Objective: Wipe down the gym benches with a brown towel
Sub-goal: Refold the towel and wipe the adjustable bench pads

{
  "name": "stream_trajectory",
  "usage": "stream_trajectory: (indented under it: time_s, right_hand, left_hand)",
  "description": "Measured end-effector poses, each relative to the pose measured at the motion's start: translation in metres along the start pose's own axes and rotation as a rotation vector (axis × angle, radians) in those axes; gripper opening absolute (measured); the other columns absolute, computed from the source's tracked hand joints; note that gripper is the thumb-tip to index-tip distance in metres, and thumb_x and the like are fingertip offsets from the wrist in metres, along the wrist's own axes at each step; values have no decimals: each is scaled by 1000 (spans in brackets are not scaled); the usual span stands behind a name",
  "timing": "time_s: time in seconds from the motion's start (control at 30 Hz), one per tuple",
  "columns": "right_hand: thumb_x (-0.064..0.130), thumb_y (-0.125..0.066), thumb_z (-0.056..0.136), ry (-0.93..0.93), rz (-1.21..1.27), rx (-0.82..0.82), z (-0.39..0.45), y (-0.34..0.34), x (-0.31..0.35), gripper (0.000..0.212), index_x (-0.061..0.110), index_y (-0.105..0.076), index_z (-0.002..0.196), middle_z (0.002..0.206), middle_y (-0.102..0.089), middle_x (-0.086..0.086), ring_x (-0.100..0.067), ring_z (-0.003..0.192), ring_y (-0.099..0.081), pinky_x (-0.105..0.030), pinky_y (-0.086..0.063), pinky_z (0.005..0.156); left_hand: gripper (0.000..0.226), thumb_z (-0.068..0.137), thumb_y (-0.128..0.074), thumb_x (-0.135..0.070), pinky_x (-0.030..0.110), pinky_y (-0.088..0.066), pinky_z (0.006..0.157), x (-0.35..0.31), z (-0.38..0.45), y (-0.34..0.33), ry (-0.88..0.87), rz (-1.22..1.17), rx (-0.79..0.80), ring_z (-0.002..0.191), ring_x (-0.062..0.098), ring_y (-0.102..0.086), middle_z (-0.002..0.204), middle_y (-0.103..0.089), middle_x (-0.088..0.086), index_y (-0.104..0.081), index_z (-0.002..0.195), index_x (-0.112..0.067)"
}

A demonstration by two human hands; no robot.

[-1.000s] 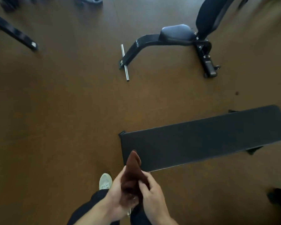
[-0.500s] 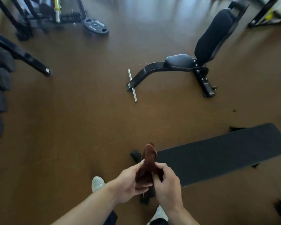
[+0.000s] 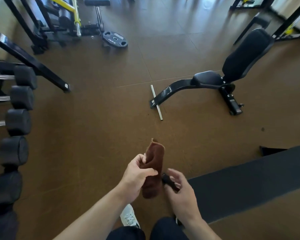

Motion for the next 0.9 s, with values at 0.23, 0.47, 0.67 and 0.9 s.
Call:
stream_trajectory:
  time_s: [0.23,0.47,0.67,0.9]
  right_hand:
    - [60,-72,91,111,201,93,47,-5,69,52,43,-60,139,131,-69,19,-7,129,-61,-32,-48,111]
    - [11,-74,97,275,247,44,60,-16,112,14,21,-76,105,102,-78,2,-22,102,-72,-40,-61,92]
    - [8,-75,95,274,310,-11,80,-13,115,14,19,-75,103,103,-79,0,-23,103,-74,-46,-61,93]
    - [22,-76,92,246,332,-45,142,5,112,13,25,-80,103,107,-79,5,-23,107,-74,-51,-60,96]
  left_hand:
    - [77,74,-78,14,33,-57,91,-50,-8,2,-135,222,176,110,19,-72,117,-76,0,-53,131,-31]
    - [61,79,-86,-25,43,-55,99,-69,6,18,18,64,224,118,27,-69,122,-74,10,-61,134,-18]
    - [42,84,-82,-19,41,-57,94,-87,35,17,-32,186,147,111,25,-72,114,-77,8,-67,123,-24]
    - [22,97,-69,-22,38,-58,85,-112,94,-8,60,209,107,103,25,-75,110,-78,8,-72,119,-19]
Point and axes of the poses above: each hand's wrist, its own z-axis towards the middle knuckle, its own y-axis out of the back of the hand, x = y × z, the point moved 7 cm from there along z, towards the middle knuckle
